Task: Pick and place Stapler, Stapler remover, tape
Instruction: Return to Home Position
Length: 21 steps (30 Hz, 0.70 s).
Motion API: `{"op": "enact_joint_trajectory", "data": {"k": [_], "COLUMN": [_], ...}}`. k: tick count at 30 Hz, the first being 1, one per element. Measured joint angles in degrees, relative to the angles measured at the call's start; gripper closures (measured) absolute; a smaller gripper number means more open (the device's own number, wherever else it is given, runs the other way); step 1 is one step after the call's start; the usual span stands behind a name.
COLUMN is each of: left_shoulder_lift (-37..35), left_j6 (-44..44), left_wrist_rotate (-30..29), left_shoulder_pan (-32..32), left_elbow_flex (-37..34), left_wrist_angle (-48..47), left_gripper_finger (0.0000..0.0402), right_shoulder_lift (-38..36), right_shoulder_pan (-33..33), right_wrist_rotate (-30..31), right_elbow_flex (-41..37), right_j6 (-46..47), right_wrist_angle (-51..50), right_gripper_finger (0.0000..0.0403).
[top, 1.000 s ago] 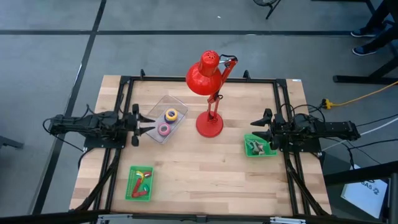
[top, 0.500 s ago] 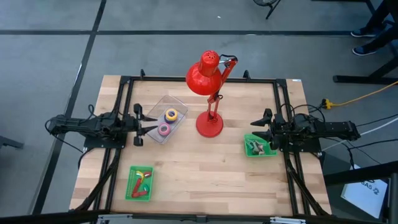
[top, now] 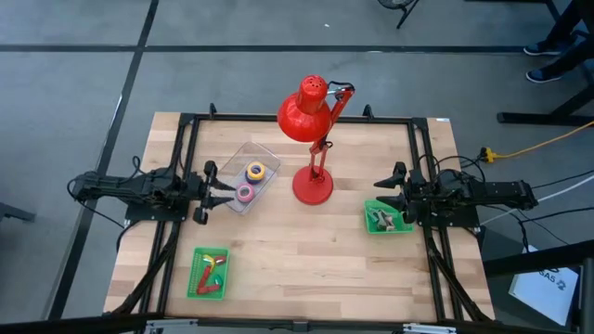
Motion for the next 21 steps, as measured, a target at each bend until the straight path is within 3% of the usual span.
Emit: {"op": "enact_joint_trajectory", "data": {"k": [10,21], "left_shoulder_lift": [0.2,8.4], "left_j6": [0.0,0.0], "left_wrist_rotate": [0.9,0.9], "left_shoulder_pan": [1.6,1.5], "left_elbow_flex": [0.0,0.0], "left_wrist_angle": [-0.1,-0.1], "left_gripper_finger": [0.0272,0.0272], "right_shoulder_lift": [0.0,0.0], "right_shoulder_pan": [0.0,0.0], "right_wrist_rotate": [0.0,0.0], "right_elbow_flex": [0.0,0.0], "right_j6": [0.0,0.0], "right_wrist_angle": [0.0,0.0], "right_gripper_finger": [0.0171,0.0171]}}
